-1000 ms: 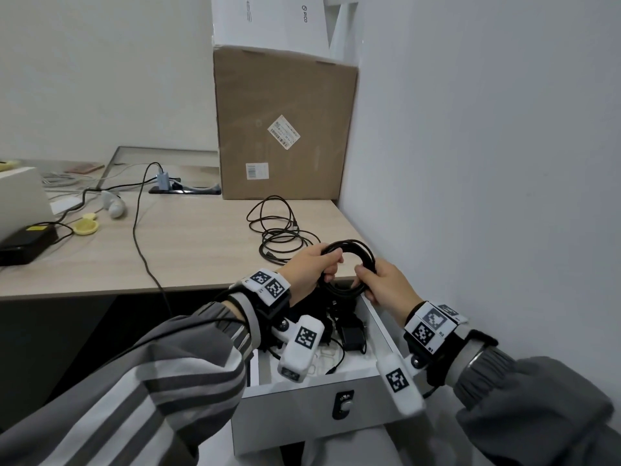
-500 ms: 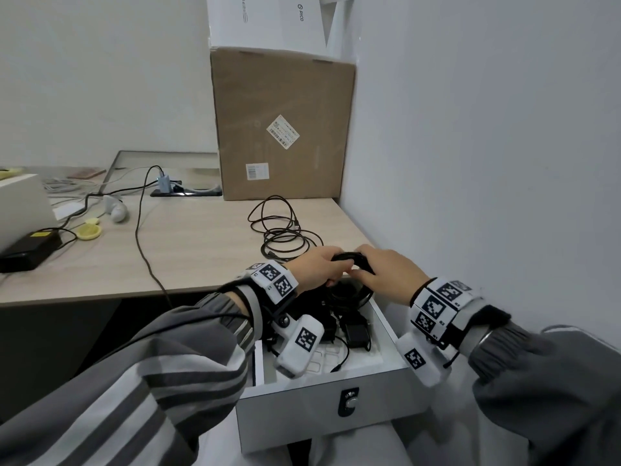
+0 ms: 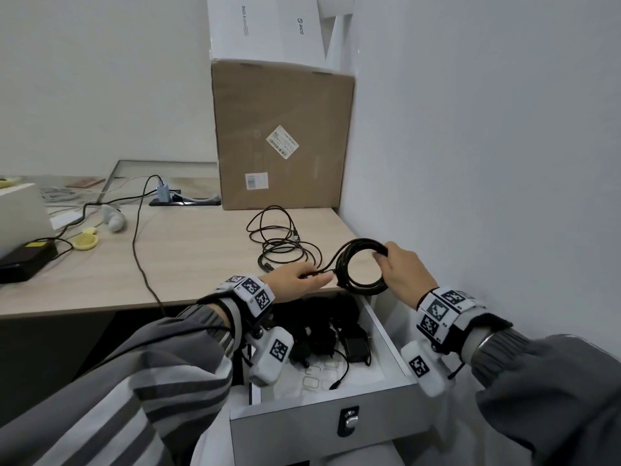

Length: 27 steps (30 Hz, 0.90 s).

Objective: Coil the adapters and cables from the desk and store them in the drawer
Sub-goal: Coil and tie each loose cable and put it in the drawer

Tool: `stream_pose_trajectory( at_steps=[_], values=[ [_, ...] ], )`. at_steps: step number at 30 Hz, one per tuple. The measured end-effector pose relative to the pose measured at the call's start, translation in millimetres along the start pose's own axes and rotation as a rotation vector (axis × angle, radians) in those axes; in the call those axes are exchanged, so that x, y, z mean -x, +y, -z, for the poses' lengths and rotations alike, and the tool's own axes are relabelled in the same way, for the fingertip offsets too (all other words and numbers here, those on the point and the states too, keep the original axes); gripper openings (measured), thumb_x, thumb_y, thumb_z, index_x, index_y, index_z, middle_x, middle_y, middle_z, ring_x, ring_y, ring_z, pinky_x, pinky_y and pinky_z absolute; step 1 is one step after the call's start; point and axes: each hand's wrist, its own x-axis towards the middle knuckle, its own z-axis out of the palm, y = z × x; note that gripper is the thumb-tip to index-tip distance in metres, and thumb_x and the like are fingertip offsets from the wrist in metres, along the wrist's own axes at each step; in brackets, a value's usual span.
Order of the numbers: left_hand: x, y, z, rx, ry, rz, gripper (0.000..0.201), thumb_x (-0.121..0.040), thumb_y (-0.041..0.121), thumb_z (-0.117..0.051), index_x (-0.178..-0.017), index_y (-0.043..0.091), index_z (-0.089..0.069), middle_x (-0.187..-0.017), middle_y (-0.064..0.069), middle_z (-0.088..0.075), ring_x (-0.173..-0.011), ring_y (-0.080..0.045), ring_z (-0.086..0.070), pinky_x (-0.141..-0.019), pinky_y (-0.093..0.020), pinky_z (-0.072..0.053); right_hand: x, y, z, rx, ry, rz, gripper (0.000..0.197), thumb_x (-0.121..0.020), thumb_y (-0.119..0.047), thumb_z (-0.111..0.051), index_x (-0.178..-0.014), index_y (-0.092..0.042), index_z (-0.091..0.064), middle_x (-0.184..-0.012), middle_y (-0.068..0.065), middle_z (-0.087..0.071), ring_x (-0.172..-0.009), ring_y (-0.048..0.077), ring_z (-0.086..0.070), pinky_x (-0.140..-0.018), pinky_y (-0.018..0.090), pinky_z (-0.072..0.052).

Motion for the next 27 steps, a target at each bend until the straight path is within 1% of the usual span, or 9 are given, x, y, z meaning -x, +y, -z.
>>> stream_pose_trajectory(
  at_steps=[2, 5, 9, 13, 16, 19, 22, 24, 27],
  values=[
    [-3.1, -9.0, 2.5, 0.019, 0.106, 0.019, 0.04, -0.097, 0.047, -0.045, -0.08, 0.015, -0.061, -0.068, 0.004, -0.051, -0.064, -0.011, -0.048, -0.066, -0.029, -0.037, -8.6, 6.8, 3.8, -0.06, 0.047, -0.072, 0.03, -0.101, -0.028, -0.039, -0.099, 0.0, -0.05, -0.086, 0.015, -0.055, -0.078, 0.028, -0.051, -0.067, 0.03, -0.034],
    [-7.2, -10.0, 7.2, 0.118, 0.276, 0.044, 0.04, -0.1, 0.034, -0.042, -0.065, 0.019, -0.053, -0.059, 0.004, -0.043, -0.058, -0.012, -0.042, -0.059, -0.027, -0.032, -17.0, 14.2, 4.3, -0.111, 0.073, -0.126, 0.027, -0.101, -0.027, -0.039, -0.092, -0.003, -0.048, -0.087, 0.014, -0.055, -0.079, 0.027, -0.05, -0.067, 0.03, -0.033],
    [-8.5, -1.4, 16.5, 0.1, 0.377, 0.068, 0.04, -0.101, 0.032, -0.042, -0.066, 0.019, -0.056, -0.057, 0.005, -0.044, -0.055, -0.013, -0.044, -0.06, -0.03, -0.036, -18.3, 16.4, 3.3, -0.159, 0.092, -0.171, 0.025, -0.1, -0.026, -0.038, -0.091, -0.004, -0.047, -0.085, 0.012, -0.054, -0.077, 0.027, -0.049, -0.066, 0.03, -0.032],
    [-6.2, -8.6, 21.0, 0.02, 0.345, 0.119, 0.037, -0.1, 0.033, -0.043, -0.067, 0.018, -0.051, -0.059, 0.004, -0.046, -0.059, -0.015, -0.046, -0.057, -0.029, -0.033, -22.4, 22.6, 3.0, -0.224, 0.161, -0.235, 0.026, -0.1, -0.025, -0.039, -0.09, -0.004, -0.05, -0.087, 0.013, -0.055, -0.082, 0.027, -0.049, -0.07, 0.029, -0.031],
    [-1.1, -16.0, 11.4, -0.135, 0.283, 0.148, 0.032, -0.098, 0.036, -0.046, -0.069, 0.023, -0.042, -0.068, 0.004, -0.048, -0.074, -0.021, -0.05, -0.066, -0.031, -0.034, -24.3, 30.4, 0.4, -0.24, 0.171, -0.274, 0.026, -0.1, -0.025, -0.038, -0.091, -0.004, -0.05, -0.088, 0.013, -0.055, -0.082, 0.027, -0.049, -0.071, 0.029, -0.032],
    [3.8, -21.2, 0.3, -0.322, 0.277, 0.15, 0.024, -0.093, 0.042, -0.052, -0.079, 0.023, -0.049, -0.083, 0.006, -0.052, -0.084, -0.017, -0.049, -0.079, -0.033, -0.034, -28.0, 39.6, -0.6, -0.309, 0.207, -0.32, 0.028, -0.099, -0.028, -0.038, -0.091, -0.005, -0.05, -0.084, 0.012, -0.055, -0.076, 0.029, -0.052, -0.069, 0.034, -0.039],
    [6.3, -38.0, 1.2, -0.413, 0.254, 0.161, 0.026, -0.088, 0.048, -0.058, -0.08, 0.023, -0.056, -0.084, 0.004, -0.049, -0.086, -0.017, -0.05, -0.074, -0.03, -0.036, -37.2, 53.1, 4.4, -0.397, 0.28, -0.387, 0.029, -0.097, -0.031, -0.038, -0.091, -0.005, -0.051, -0.08, 0.013, -0.053, -0.072, 0.029, -0.052, -0.065, 0.035, -0.041],
    [7.8, -54.4, 5.7, -0.443, 0.252, 0.169, 0.028, -0.088, 0.047, -0.059, -0.078, 0.021, -0.056, -0.085, 0.002, -0.047, -0.093, -0.021, -0.052, -0.072, -0.028, -0.037, -42.7, 61.3, 7.3, -0.451, 0.295, -0.427, 0.028, -0.096, -0.03, -0.039, -0.09, -0.006, -0.05, -0.073, 0.01, -0.049, -0.065, 0.026, -0.049, -0.056, 0.031, -0.037],
    [10.3, -74.0, 14.6, -0.476, 0.282, 0.19, 0.029, -0.093, 0.045, -0.053, -0.086, 0.018, -0.061, -0.093, -0.004, -0.049, -0.102, -0.025, -0.051, -0.079, -0.031, -0.04, -44.3, 67.6, 3.5, -0.438, 0.261, -0.451, 0.026, -0.096, -0.028, -0.038, -0.081, -0.008, -0.046, -0.065, 0.005, -0.044, -0.06, 0.024, -0.044, -0.053, 0.029, -0.033]
  ],
)
